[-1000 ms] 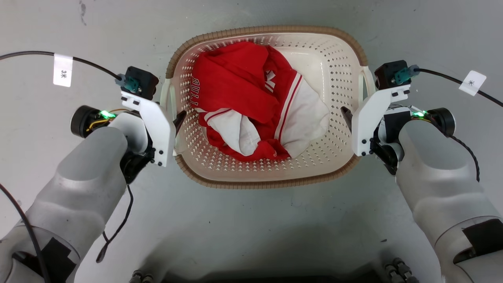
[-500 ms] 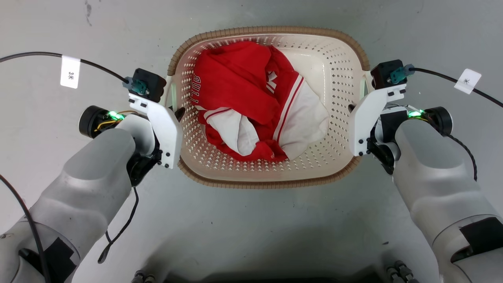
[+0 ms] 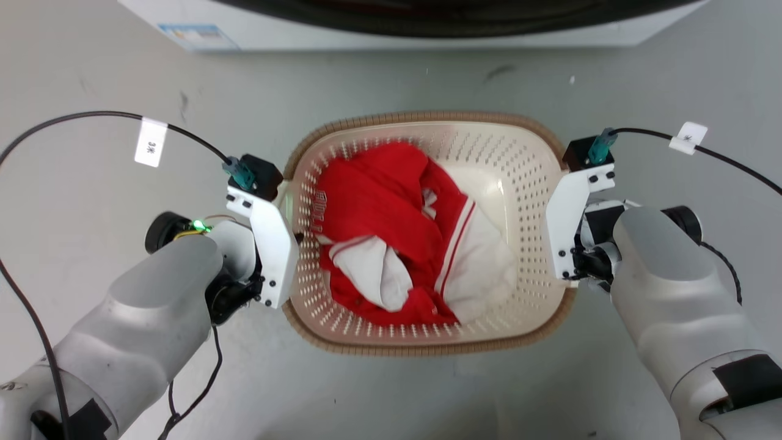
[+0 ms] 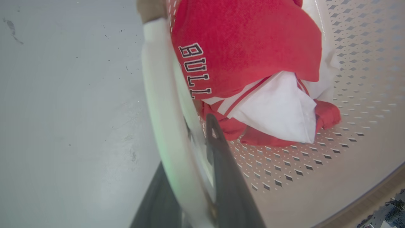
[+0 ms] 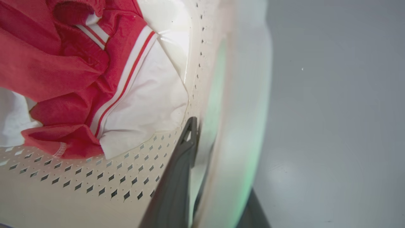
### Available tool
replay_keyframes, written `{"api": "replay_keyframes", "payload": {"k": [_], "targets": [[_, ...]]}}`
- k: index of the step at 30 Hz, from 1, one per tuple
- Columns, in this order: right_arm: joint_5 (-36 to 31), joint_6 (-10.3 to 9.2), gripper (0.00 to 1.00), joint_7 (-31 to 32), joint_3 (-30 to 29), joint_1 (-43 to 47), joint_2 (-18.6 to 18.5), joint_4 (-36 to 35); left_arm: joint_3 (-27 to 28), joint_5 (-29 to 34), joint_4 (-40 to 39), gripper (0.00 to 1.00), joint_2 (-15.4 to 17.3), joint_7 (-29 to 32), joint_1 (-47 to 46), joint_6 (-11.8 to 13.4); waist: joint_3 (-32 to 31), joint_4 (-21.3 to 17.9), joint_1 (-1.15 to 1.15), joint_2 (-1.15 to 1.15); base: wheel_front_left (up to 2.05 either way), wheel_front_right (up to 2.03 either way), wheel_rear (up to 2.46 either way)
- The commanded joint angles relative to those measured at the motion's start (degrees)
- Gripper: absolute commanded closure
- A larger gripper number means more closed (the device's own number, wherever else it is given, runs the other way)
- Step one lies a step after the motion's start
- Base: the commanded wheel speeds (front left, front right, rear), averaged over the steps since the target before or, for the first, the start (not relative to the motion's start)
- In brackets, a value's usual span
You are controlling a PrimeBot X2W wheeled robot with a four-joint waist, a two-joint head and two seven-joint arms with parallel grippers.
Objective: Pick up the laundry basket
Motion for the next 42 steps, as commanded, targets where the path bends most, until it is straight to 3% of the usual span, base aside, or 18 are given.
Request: {"api": "replay_keyframes", "payload": {"k": [1,9,23,32,42], "targets": [[-1.1,-0.05,1.00,2.5,0.1,1.5,-0.9,0.7,-0.3,-0.4,-0.9,1.00,1.2,1.2,0.5,-0.1,-6.3,0.1,0.00,0.00,0.00,0.00,0.00],[0.4,-0.07,1.00,12.7,0.5,4.4,-1.0,0.7,-0.6,-5.0,-5.7,1.00,3.2,10.9,3.4,-0.1,-19.8,0.2,0.00,0.00,0.00,0.00,0.00],[9.0,-0.06,1.00,22.2,6.5,9.6,-1.0,-2.1,-0.7,-9.3,-9.6,1.00,4.2,24.4,8.6,-0.4,-36.3,0.7,0.00,0.00,0.00,0.00,0.00],[12.8,-0.04,1.00,24.8,9.3,12.1,-0.8,-3.8,-0.8,-10.5,-10.0,1.00,2.8,28.8,11.9,-0.4,-40.9,0.8,0.00,0.00,0.00,0.00,0.00],[14.1,-0.04,1.00,26.7,10.3,12.5,-0.6,-3.2,-0.9,-11.4,-13.6,1.00,3.6,32.5,13.5,-0.5,-42.6,0.5,0.00,0.00,0.00,0.00,0.00]]}}
